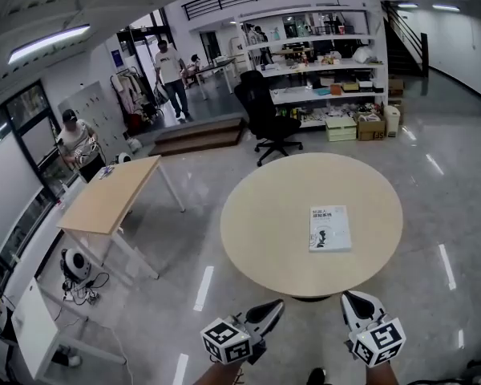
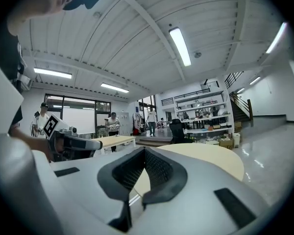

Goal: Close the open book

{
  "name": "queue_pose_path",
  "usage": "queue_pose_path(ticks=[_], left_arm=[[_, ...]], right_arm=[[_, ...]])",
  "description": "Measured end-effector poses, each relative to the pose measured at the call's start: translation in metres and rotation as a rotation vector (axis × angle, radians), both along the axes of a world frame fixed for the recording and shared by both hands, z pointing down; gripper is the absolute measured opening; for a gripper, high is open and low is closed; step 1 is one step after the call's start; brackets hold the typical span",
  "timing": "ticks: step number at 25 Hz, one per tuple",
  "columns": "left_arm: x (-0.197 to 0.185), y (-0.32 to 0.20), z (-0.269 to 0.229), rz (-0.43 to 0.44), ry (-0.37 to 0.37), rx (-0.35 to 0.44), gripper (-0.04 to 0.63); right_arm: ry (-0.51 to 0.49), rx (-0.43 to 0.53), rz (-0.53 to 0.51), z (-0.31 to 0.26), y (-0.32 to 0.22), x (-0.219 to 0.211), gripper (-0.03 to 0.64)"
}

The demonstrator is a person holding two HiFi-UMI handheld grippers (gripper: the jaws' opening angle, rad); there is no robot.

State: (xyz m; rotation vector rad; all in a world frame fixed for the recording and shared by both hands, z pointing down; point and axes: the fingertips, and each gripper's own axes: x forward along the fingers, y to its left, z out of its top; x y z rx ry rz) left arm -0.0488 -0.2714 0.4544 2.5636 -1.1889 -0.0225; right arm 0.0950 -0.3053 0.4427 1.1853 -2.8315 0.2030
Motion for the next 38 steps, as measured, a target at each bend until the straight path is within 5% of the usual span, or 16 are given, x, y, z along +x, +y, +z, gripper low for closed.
queue_pose_path(ticks=[15,28,33,38], left_arm=[[-0.045,0.194,0.008,0.096,0.047,0.017,-0.017],[0.056,0.360,-0.034,0.095,-0.038,0.145,-0.017],[0.114,0.429,-0.035,0.083,-0.041,0.123,-0.017],[0.134,0.484,-0.045,0.079,-0.048,0.110,-0.017]], right_arm=[[-0.005,-0.060,0.103,0.001,0.205,-0.035,-0.002],[-0.070,0.029,0.048,-0.030,0.369,0.058,-0.002],[-0.062,0.012,0.051,-0.023,0.439,0.120,-0.002],[-0.079,0.019,0.043,-0.035,0.488,0.138,0.000]])
